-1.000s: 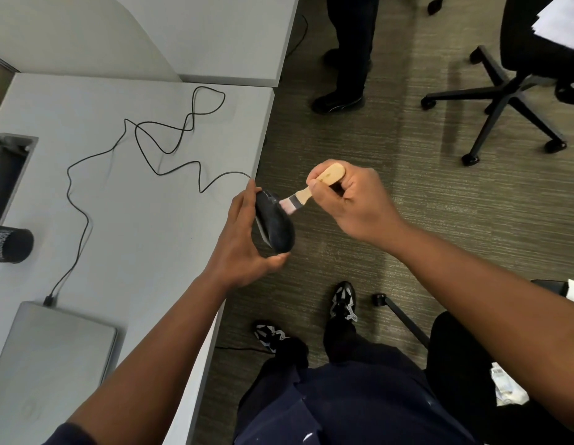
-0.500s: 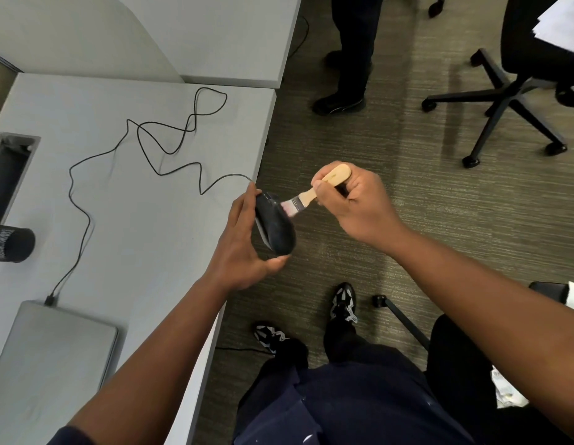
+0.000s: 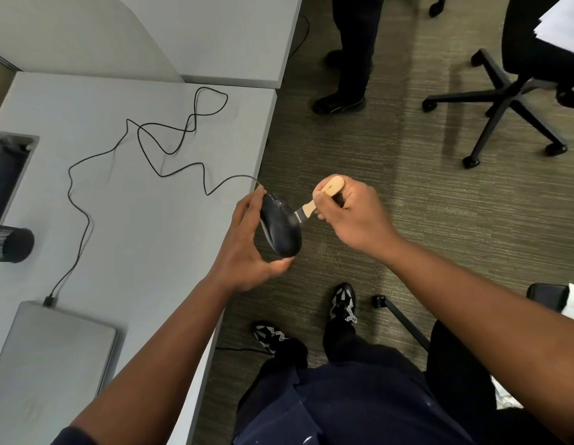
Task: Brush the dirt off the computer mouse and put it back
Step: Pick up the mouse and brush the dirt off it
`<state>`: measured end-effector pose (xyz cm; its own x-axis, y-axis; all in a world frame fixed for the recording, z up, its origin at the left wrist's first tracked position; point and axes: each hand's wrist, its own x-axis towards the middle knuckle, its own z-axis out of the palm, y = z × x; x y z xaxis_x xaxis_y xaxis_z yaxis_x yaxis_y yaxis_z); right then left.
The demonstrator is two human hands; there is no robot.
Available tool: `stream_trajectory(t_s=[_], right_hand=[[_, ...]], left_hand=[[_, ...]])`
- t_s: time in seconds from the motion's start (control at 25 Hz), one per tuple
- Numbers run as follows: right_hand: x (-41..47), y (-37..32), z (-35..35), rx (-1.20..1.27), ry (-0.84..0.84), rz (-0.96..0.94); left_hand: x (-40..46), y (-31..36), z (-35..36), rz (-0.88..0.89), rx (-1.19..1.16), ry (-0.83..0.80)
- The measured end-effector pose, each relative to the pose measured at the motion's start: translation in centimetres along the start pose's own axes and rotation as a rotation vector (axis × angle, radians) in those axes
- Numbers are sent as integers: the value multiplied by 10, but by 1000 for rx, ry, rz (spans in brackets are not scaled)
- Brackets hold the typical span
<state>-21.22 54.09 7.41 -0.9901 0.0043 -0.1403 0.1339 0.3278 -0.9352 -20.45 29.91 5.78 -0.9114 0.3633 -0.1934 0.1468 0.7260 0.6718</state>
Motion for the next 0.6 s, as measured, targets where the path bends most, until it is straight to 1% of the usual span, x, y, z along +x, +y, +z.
stream_trajectory(t_s=[0.2,0.44,0.6], right_hand=[[-4,-1,0,67,9,25],[-5,-2,-1,71,17,34],[-7,0,-1,83,12,37]], left_hand=[[0,-1,1,3,-10,-15],[1,-1,3,51,-51,24],[1,-1,2,46,-70,-15]])
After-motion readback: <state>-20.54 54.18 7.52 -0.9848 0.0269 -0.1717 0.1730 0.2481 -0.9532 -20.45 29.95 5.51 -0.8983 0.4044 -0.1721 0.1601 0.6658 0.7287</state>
